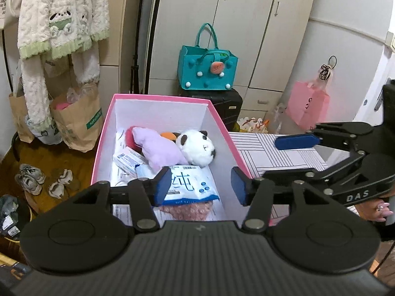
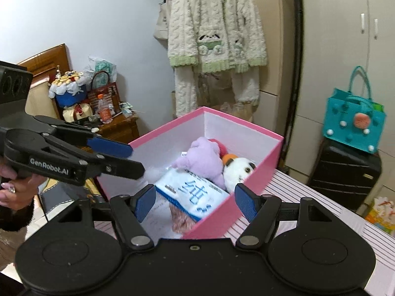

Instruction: Organize soft objects

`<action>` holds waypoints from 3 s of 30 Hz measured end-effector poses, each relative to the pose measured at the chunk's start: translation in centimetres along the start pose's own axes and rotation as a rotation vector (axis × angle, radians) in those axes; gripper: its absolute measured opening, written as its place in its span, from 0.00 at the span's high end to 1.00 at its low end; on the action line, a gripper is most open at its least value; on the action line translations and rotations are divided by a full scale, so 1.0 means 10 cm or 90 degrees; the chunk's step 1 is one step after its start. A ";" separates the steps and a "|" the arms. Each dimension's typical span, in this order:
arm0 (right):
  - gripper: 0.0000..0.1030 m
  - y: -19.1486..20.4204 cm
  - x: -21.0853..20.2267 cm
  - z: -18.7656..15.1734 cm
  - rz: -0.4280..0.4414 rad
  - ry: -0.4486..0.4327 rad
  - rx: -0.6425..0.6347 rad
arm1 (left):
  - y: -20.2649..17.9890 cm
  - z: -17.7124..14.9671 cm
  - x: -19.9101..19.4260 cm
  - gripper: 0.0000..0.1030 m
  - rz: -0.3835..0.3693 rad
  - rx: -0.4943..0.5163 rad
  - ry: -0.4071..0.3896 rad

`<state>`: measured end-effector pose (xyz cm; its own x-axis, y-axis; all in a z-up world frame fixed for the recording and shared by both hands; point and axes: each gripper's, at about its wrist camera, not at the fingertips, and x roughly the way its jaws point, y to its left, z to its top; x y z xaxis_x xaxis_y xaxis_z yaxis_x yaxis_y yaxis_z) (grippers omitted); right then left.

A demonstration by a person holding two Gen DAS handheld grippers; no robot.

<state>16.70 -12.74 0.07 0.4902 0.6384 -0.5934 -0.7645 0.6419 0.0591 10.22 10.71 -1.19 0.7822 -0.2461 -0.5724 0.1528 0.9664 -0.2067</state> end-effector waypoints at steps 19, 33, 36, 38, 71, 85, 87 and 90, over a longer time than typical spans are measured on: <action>0.03 0.15 -0.75 -0.29 -0.128 0.058 0.101 | -0.58 -0.19 -0.44 0.06 0.046 0.076 0.022; 0.03 0.32 -1.45 -0.81 -0.260 -0.037 0.135 | -0.92 -0.37 -0.62 0.00 0.131 0.067 0.038; 0.03 0.39 -1.54 -0.88 -0.282 -0.061 0.139 | -1.01 -0.44 -0.65 0.00 0.163 0.056 0.016; 0.03 0.44 -1.58 -0.93 -0.290 -0.074 0.147 | -1.06 -0.48 -0.66 0.00 0.182 0.054 0.005; 0.03 0.63 -1.72 -1.44 -0.359 -0.134 0.179 | -1.29 -0.90 -0.72 0.00 0.212 0.042 -0.070; 0.03 0.87 -1.81 -1.49 -0.433 -0.172 0.113 | -1.34 -1.00 -0.82 0.00 0.192 0.042 -0.120; 0.03 0.85 -1.80 -1.49 -0.435 -0.165 0.130 | -1.35 -1.00 -0.82 0.00 0.191 0.040 -0.120; 0.03 0.80 -1.79 -1.51 -0.437 -0.152 0.163 | -1.35 -1.01 -0.82 0.00 0.192 0.042 -0.122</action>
<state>-4.51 -25.47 -0.96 0.9190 0.1170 -0.3766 -0.1495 0.9871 -0.0581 -4.40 -1.08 -1.69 0.8961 0.0640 -0.4391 -0.0693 0.9976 0.0038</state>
